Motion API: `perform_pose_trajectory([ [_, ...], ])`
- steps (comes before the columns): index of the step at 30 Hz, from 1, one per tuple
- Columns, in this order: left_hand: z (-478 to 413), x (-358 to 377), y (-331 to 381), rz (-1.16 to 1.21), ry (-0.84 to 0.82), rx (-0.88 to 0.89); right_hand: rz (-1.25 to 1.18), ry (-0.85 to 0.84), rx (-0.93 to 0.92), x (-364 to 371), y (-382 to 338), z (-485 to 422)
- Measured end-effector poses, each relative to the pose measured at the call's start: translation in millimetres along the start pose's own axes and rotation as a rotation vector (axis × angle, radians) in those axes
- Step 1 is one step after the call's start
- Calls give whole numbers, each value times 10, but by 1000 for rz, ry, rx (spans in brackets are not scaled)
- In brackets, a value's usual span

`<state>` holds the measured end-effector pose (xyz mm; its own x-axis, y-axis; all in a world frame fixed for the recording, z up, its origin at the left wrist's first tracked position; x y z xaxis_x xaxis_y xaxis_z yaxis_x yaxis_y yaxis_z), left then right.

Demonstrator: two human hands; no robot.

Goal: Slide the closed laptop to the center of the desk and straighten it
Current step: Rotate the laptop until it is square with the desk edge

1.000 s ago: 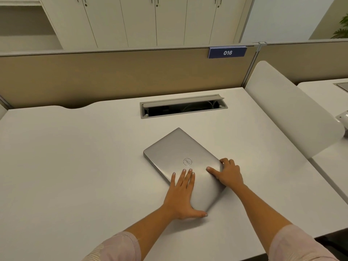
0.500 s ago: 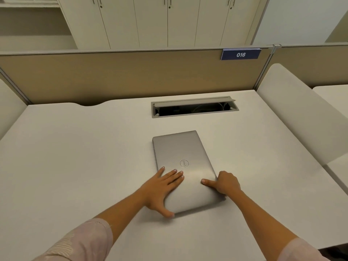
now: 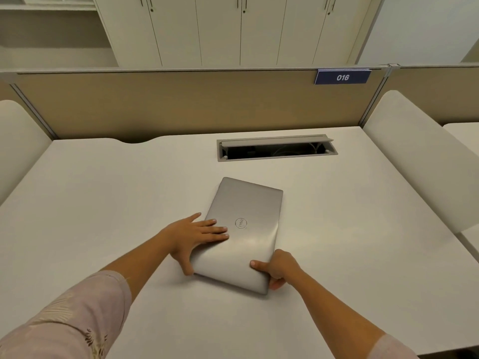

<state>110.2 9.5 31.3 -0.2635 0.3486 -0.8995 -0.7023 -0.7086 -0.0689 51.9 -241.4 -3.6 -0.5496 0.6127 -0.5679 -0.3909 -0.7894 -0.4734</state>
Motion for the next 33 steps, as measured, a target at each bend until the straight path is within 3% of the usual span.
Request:
perform_pose_trajectory([
  [6,52,52,-26,31,-19,-128,23,-216,-82,-98,-13,-62],
  [9,75,49,17,214,-19,-264,120,-268,-108,-381,-7,-131],
  [13,60,-7,159,453,78,-432,171,-121,-143,-879,-168,-330],
  [19,-151,56,592,432,189,-688,201,391,-432,-1347,-500,-574],
  [22,-320,80,848,523,192,-757,378,329,-540,-1309,-586,-701],
  [26,-511,57,1119,612,163,-811,555,266,-525,-1265,-606,-886],
  [33,-662,60,1373,754,75,-839,468,212,-454,-1265,-591,-1105],
])
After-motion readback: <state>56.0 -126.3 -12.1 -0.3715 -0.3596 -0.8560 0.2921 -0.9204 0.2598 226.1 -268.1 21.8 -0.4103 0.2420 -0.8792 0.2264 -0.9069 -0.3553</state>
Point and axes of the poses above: each hand's wrist, its own z-axis away from the middle knuckle, its own x-axis out of the palm, y = z × x, the point moved 5 cm from there along -z, towards the middle knuckle, and after that the axes turned 9 degrees about -x, right-handed, at the moved point
